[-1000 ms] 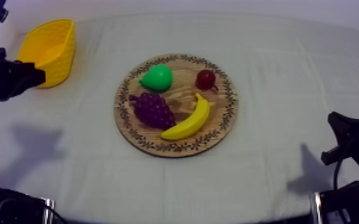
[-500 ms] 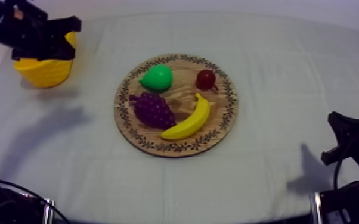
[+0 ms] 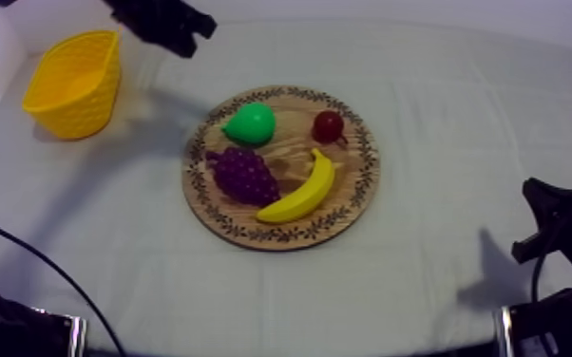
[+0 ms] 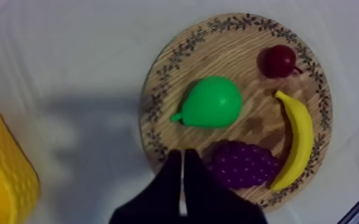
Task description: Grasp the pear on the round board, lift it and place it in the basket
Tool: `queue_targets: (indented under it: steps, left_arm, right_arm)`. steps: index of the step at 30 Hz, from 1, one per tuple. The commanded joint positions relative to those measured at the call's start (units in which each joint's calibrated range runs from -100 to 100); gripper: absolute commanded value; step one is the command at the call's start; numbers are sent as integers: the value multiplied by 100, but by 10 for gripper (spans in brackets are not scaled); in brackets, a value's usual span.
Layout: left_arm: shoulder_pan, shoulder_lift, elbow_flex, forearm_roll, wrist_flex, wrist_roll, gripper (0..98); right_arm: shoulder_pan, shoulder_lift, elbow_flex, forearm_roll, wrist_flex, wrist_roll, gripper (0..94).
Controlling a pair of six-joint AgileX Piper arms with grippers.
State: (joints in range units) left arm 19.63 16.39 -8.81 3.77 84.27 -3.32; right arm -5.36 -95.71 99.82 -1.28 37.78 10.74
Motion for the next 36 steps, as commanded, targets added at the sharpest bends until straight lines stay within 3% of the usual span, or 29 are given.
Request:
queue_targets:
  steps: [1,12,20,23,28,31,36]
  left_arm:
    - [23,289,-612,27,80,-878,0]
    - [70,775,-1398,214,894,-2173,0]
    - [152,883,-1428,249,1462,-2805,3]
    - [203,927,-1414,261,1519,-2831,2]
    - [241,1010,-1450,352,1544,-2546,73]
    - [239,1018,-1446,394,1547,-2404,195]
    - [234,939,-1340,361,1549,-2225,479]
  right_arm:
    - [0,-4,-5,-1,4,-2,4]
    - [0,-4,-5,-1,4,-2,4]
    - [0,-4,-5,-1,4,-2,4]
    - [0,-4,-5,-1,4,-2,4]
    - [0,-4,-5,-1,4,-2,4]
    - [0,-4,-5,-1,4,-2,4]
    - [0,-4,-5,-1,4,-2,4]
